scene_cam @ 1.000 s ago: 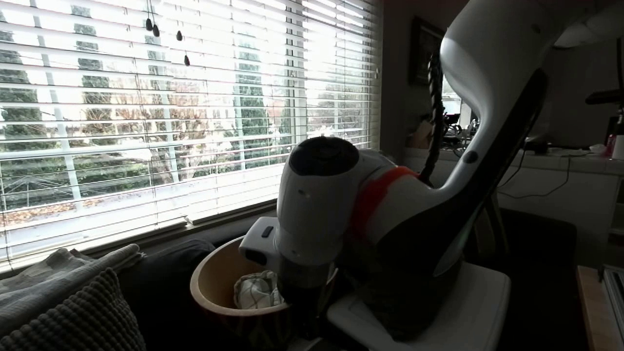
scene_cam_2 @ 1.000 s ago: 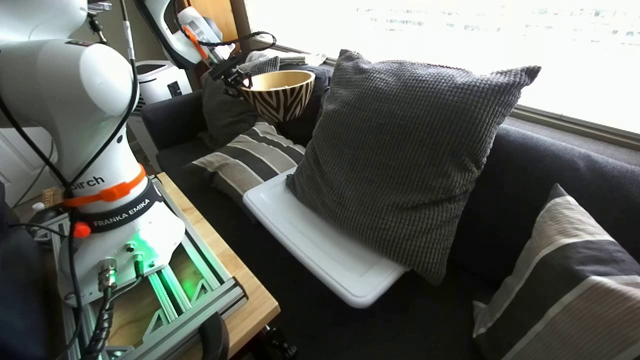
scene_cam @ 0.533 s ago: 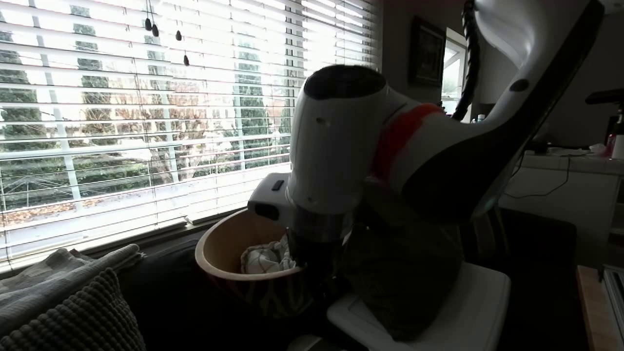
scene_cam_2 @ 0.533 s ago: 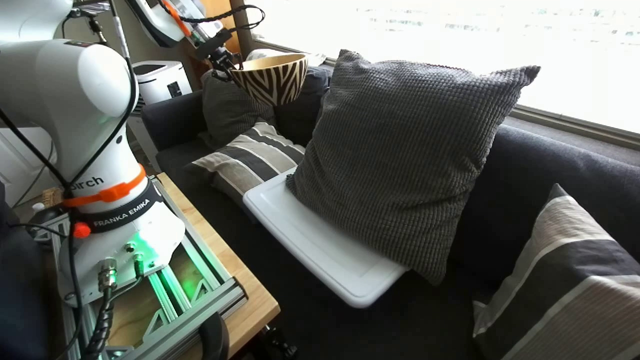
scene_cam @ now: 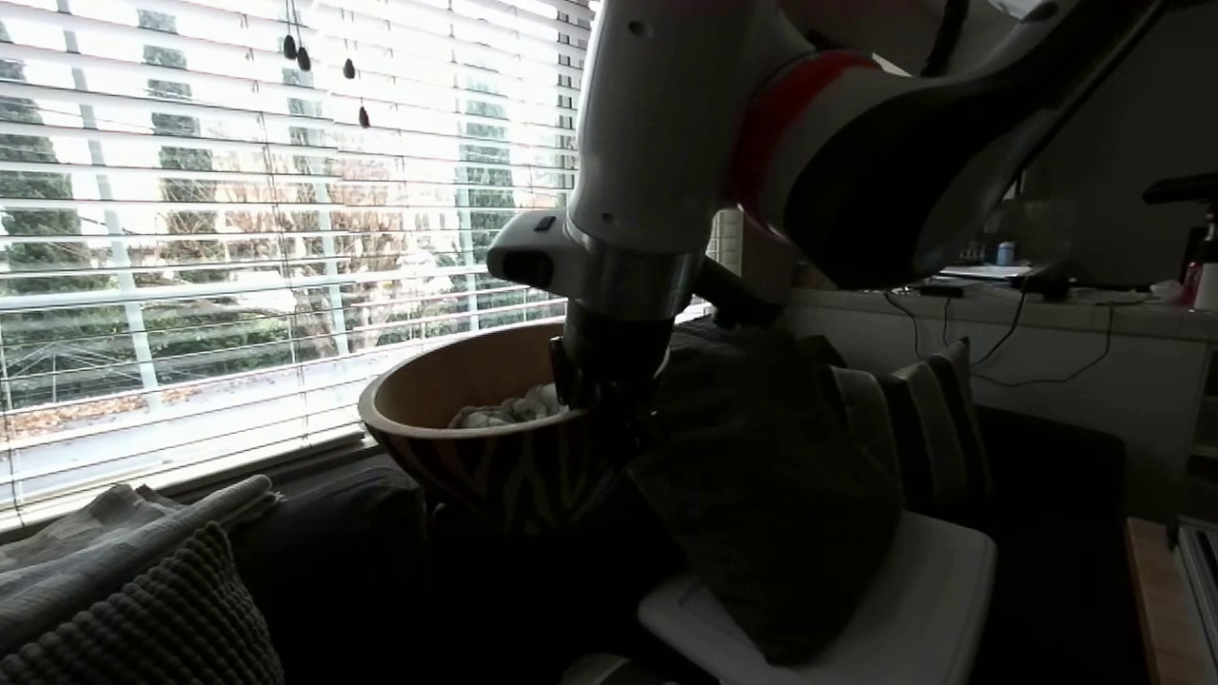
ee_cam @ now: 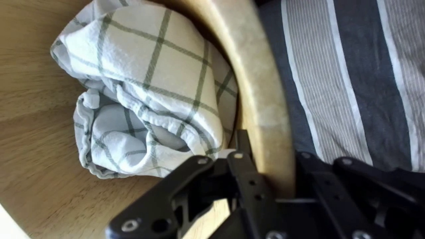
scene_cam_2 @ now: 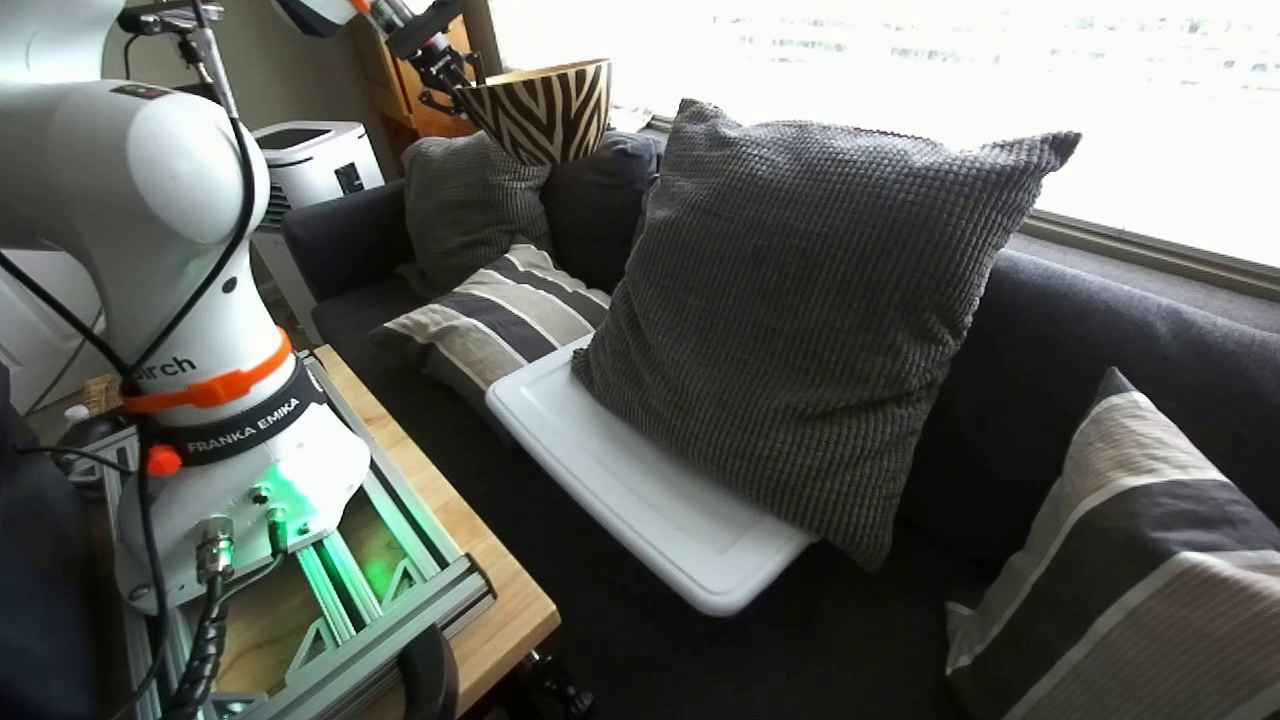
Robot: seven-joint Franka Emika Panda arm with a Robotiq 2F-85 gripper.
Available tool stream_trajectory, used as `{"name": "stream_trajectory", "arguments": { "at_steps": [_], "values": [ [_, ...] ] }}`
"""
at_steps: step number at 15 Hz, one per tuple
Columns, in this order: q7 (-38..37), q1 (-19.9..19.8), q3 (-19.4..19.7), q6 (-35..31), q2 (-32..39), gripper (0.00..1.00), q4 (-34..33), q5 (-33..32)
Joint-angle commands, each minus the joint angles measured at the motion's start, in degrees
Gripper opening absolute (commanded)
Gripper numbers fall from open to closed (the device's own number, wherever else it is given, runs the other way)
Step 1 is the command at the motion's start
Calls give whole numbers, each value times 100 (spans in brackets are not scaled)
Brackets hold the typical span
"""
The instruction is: Put the bowl on top of the backrest of the chair
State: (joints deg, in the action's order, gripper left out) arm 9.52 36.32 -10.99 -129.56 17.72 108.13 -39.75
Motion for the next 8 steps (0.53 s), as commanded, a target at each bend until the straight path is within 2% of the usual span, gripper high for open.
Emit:
{"name": "stream_trajectory", "arguments": {
  "at_steps": [1,8],
  "values": [
    [64,-294,-273,24,-1,23,-33,-53],
    [111,-348,-334,9,-3,23,24,-24]
  ]
}}
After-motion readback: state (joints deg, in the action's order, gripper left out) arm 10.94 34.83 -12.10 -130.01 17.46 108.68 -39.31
